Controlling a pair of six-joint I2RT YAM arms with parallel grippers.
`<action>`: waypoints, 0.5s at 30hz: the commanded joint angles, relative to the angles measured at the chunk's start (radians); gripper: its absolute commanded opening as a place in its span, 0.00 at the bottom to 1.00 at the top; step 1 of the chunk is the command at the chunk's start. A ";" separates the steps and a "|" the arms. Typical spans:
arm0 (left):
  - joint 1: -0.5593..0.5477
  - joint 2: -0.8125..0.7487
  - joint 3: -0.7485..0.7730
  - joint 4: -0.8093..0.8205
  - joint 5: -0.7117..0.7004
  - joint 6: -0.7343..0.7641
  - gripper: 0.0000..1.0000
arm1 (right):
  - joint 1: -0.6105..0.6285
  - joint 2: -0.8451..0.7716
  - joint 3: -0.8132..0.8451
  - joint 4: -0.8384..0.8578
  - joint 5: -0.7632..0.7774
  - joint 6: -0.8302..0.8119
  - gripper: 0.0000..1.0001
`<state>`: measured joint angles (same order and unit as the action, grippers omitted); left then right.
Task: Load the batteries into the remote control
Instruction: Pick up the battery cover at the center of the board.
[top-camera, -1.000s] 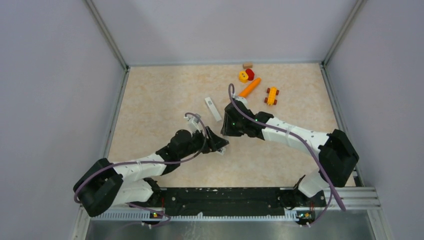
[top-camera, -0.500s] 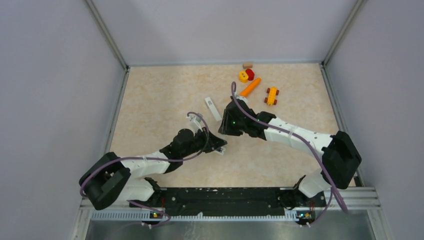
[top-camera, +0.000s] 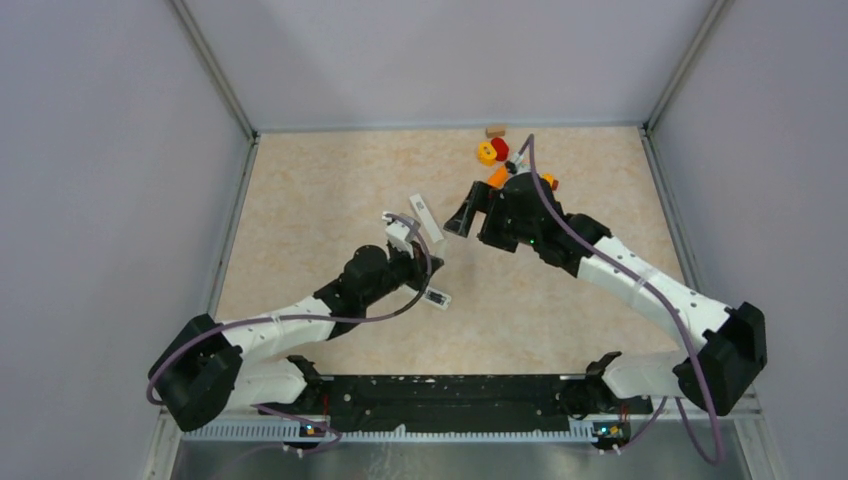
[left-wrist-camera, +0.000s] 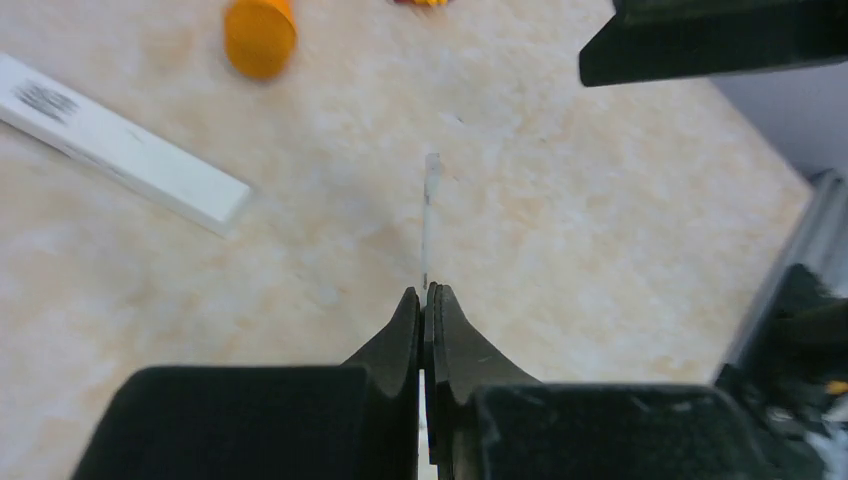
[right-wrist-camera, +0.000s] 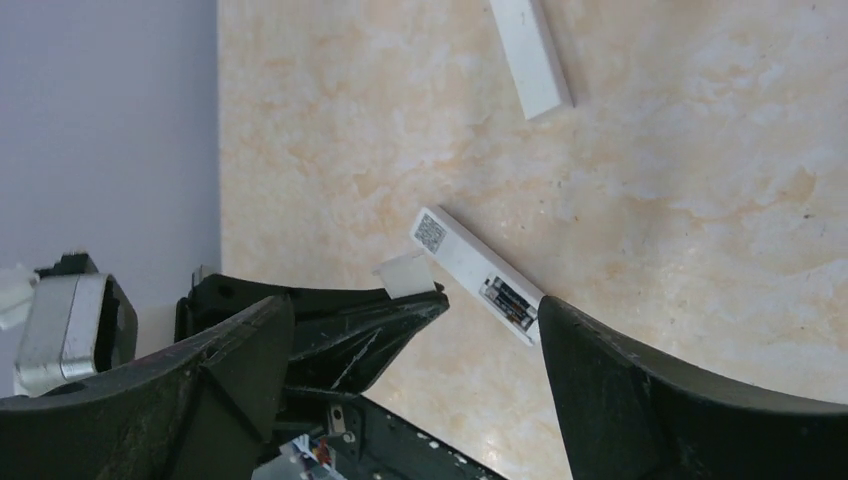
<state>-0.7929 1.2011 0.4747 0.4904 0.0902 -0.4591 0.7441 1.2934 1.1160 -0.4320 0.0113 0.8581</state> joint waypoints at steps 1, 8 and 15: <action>-0.002 -0.065 0.023 0.098 -0.151 0.409 0.00 | -0.029 -0.098 0.043 0.038 -0.068 0.060 0.94; -0.002 -0.083 0.030 0.302 -0.095 0.946 0.00 | -0.035 -0.194 -0.008 0.189 -0.080 0.339 0.66; -0.002 -0.038 0.061 0.464 -0.038 1.254 0.00 | -0.034 -0.177 0.008 0.197 -0.104 0.455 0.68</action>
<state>-0.7933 1.1435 0.4877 0.7727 0.0109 0.5354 0.7124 1.1149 1.1133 -0.2741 -0.0750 1.2224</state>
